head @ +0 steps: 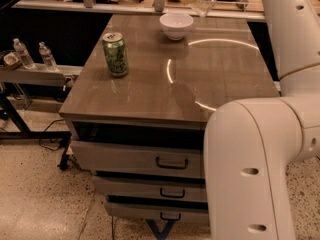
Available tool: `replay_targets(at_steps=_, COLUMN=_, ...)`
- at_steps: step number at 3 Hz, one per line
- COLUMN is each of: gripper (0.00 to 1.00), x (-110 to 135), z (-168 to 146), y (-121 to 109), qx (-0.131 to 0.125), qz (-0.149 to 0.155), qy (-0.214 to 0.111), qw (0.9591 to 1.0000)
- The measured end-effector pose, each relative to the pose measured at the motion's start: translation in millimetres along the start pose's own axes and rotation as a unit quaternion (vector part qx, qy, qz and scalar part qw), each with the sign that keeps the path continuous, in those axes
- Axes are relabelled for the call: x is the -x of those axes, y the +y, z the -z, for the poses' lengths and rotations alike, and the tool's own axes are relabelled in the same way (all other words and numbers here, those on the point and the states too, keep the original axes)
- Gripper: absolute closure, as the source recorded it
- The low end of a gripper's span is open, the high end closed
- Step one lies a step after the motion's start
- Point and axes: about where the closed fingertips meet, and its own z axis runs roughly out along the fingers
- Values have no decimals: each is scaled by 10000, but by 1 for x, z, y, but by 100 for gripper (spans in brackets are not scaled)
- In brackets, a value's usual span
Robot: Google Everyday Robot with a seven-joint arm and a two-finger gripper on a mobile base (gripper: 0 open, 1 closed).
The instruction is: Place water bottle into white bowl
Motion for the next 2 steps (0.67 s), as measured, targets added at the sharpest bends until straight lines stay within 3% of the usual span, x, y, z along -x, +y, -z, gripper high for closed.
replay_targets(at_steps=1, gripper=100, x=-2, z=-16, y=-4, qx=-37, qz=-476, qy=-161, qw=9987)
replay_targets(at_steps=2, gripper=100, x=-2, z=-17, y=0, qx=74, qz=-614, qy=-253, qw=9978)
